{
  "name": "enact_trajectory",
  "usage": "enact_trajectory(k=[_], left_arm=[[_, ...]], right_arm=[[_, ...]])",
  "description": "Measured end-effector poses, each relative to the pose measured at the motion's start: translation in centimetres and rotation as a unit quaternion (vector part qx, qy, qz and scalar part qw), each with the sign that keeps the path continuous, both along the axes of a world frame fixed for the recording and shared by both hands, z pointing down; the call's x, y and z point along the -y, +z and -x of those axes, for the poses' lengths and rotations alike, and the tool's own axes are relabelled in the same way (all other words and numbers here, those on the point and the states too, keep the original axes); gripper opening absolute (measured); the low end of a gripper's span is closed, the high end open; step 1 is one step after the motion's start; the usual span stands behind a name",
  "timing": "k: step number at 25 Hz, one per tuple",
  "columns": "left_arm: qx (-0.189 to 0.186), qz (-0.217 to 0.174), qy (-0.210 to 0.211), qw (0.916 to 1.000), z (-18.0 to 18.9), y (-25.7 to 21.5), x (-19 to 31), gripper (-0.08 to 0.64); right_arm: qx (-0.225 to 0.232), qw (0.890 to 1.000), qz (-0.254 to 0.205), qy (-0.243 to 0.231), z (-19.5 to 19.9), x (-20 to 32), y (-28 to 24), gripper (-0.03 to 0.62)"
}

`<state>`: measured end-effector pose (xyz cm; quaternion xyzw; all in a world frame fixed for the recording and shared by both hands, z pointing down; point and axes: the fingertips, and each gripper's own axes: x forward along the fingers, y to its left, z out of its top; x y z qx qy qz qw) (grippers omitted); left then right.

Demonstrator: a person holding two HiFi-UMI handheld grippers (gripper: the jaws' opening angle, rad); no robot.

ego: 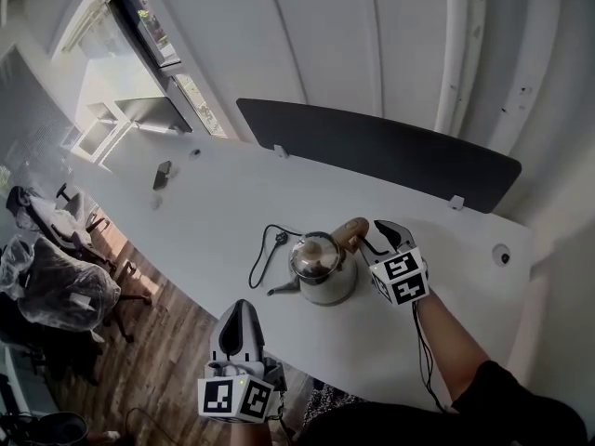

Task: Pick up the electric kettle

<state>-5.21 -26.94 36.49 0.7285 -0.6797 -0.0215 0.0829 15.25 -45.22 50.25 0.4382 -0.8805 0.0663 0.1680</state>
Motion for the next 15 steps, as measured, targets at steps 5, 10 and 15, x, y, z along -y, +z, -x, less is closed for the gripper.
enact_trajectory(k=[5,10,15], left_arm=[[-0.002,0.000,0.006,1.0000,-0.5,0.2,0.3,0.000],[-0.006,0.000,0.003,1.0000,-0.2,0.2,0.2,0.000],[-0.007,-0.002,-0.004,1.0000,0.4,0.1,0.0,0.000]], right_arm=[[0.011,1.000,-0.023,-0.011,1.6,1.5,0.5,0.181],[0.017,1.000,-0.017,-0.014,2.6,3.2,1.1,0.179],[0.004,0.999,-0.034,-0.027,3.4,4.4,1.1,0.179]])
